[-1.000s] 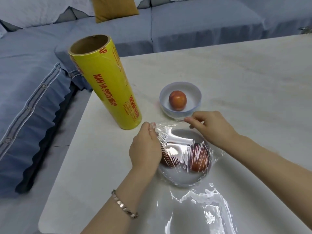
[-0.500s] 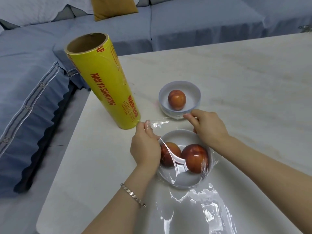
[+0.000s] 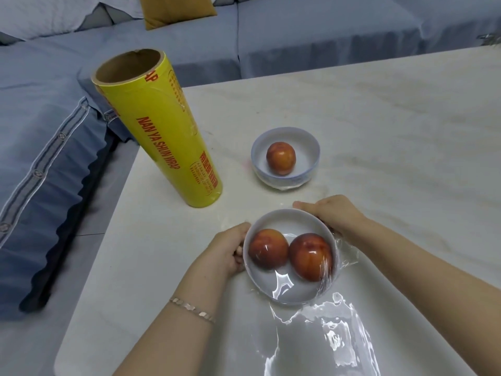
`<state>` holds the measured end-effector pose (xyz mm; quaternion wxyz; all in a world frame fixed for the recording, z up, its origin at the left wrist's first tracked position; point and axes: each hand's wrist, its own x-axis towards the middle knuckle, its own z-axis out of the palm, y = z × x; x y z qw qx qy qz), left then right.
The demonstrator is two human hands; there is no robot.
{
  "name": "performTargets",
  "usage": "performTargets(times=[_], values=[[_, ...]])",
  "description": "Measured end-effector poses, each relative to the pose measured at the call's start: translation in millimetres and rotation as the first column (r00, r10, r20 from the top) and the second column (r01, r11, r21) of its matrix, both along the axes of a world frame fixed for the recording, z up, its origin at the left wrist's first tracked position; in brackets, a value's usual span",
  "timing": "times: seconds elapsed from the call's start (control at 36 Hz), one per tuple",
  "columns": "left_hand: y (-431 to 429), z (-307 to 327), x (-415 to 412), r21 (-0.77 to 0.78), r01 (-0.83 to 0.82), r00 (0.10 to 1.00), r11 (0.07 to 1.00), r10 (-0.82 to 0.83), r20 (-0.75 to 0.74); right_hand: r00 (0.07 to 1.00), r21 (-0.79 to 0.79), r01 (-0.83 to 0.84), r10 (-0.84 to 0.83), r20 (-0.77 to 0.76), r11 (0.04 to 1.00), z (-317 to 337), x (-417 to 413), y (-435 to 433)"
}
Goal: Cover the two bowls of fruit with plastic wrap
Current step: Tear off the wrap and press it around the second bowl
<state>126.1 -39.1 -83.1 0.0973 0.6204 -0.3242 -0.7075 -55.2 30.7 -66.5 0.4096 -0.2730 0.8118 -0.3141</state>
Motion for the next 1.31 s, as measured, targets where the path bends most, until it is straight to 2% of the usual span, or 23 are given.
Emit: performTargets(times=[0.08, 0.14, 0.19, 0.25, 0.31, 0.36, 0.42, 0.44, 0.47, 0.5, 0.56, 0.58, 0.64, 0.78, 0.94, 1.17, 1.31], values=[[-7.0, 4.8, 6.3, 0.065, 0.061, 0.998, 0.996, -0.06, -0.009, 0.988, 0.016, 0.044, -0.046, 0.146, 0.999, 5.4, -3.7, 8.2], [-10.5, 7.6, 18.2, 0.043, 0.068, 0.997, 0.997, -0.069, 0.022, 0.96, 0.015, 0.033, -0.036, 0.278, 0.999, 8.8, -8.6, 15.9], [-11.8, 5.7, 33.4, -0.088, 0.07, 0.991, 0.994, -0.059, 0.116, 0.953, 0.039, -0.012, -0.001, 0.304, 0.999, 11.4, -12.3, 25.5], [-8.3, 6.5, 44.8, -0.329, 0.099, 0.976, 0.939, -0.027, 0.217, 0.956, 0.06, -0.058, 0.038, 0.29, 0.996, 12.4, -13.7, 34.5], [0.1, 13.2, 45.0, -0.601, 0.177, 0.95, 0.78, 0.023, 0.31, 0.958, 0.04, -0.09, 0.076, 0.278, 0.995, 13.5, -11.5, 41.6], [14.1, 26.2, 34.1, -0.761, 0.308, 0.923, 0.571, 0.013, 0.384, 0.97, -0.022, -0.083, 0.086, 0.227, 0.996, 13.4, -7.1, 46.5], [30.2, 41.2, 17.0, -0.841, 0.46, 0.888, 0.285, -0.129, 0.442, 0.984, -0.129, -0.028, 0.051, 0.173, 0.991, 11.6, -1.2, 48.9], [36.1, 45.8, 7.7, -0.823, 0.552, 0.823, 0.135, -0.246, 0.512, 0.987, -0.191, 0.009, 0.022, 0.159, 0.982, 10.8, 1.9, 49.5], [41.6, 49.7, -2.2, -0.768, 0.64, 0.721, 0.012, -0.355, 0.595, 0.99, -0.246, 0.04, -0.005, 0.141, 0.969, 10.3, 4.7, 50.0], [45.8, 51.4, -10.1, -0.681, 0.73, 0.594, -0.065, -0.433, 0.678, 0.993, -0.29, 0.062, -0.03, 0.113, 0.955, 9.7, 6.7, 50.6], [50.0, 47.2, -20.4, -0.499, 0.854, 0.386, -0.144, -0.467, 0.795, 0.996, -0.346, 0.083, -0.074, 0.042, 0.934, 7.8, 10.3, 52.4], [51.1, 43.8, -22.9, -0.447, 0.878, 0.336, -0.172, -0.445, 0.83, 0.996, -0.363, 0.089, -0.091, 0.013, 0.927, 6.8, 12.2, 53.4], [51.9, 37.1, -22.8, -0.421, 0.884, 0.316, -0.201, -0.407, 0.857, 0.993, -0.387, 0.088, -0.113, -0.04, 0.918, 4.8, 16.6, 55.0], [49.0, 27.9, -16.4, -0.459, 0.848, 0.355, -0.263, -0.362, 0.862, 0.963, -0.487, 0.093, -0.202, -0.176, 0.868, 2.8, 24.1, 57.2], [49.4, 25.3, -16.1, -0.509, 0.82, 0.394, -0.263, -0.386, 0.834, 0.955, -0.524, 0.197, -0.283, -0.089, 0.828, -0.5, 26.6, 53.9], [49.4, 27.0, -16.4, -0.513, 0.818, 0.399, -0.262, -0.383, 0.833, 0.94, -0.575, 0.146, -0.294, -0.172, 0.805, 8.5, 16.6, 61.8], [48.3, 25.6, -17.0, -0.514, 0.815, 0.394, -0.268, -0.394, 0.83, 0.938, -0.515, 0.141, -0.28, -0.204, 0.846, -6.5, 0.3, 61.7]])
